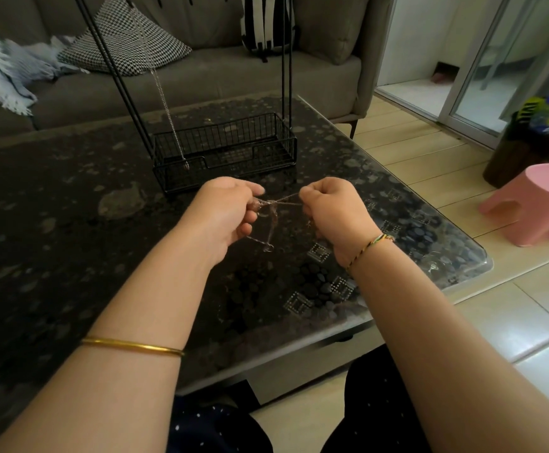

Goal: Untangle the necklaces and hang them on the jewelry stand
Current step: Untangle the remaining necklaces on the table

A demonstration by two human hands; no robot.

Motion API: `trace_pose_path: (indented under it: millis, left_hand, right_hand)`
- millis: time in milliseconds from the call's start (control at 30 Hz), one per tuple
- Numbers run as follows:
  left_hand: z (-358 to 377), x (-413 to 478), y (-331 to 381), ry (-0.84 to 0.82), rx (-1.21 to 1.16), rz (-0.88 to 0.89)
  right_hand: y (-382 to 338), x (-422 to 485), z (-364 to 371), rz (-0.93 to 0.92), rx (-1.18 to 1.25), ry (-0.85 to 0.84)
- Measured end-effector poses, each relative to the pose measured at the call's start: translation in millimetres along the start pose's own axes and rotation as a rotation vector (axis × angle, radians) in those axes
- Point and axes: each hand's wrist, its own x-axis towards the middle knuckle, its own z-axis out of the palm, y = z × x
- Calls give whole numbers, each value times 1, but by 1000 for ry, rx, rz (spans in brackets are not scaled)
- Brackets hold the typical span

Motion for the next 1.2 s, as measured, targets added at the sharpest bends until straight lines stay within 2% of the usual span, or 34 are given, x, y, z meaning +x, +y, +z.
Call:
trace_pose_path:
  millis: [200, 400, 533, 700, 967, 1067, 1200]
  left_hand:
    - [4, -3, -2, -128, 168, 12]
    - [1, 2, -8, -236, 278, 105]
    - [1, 3, -10, -129, 333, 170]
    - [0, 5, -10, 68, 307, 223]
    - [2, 7, -6, 144, 30, 183]
    - [0, 8, -6, 192, 10, 205]
    - [-1, 10, -5, 248, -5, 246]
  right_hand:
    - [-1, 2, 2, 27, 97, 84]
    - [0, 3, -1, 68, 232, 99]
    - [3, 3, -3, 36, 189, 82]
    - [5, 3, -2, 54, 115, -29]
    - [5, -2, 3, -111, -267, -175]
    - [4, -3, 3, -187, -368, -194]
    - [5, -2, 1, -201, -427, -194]
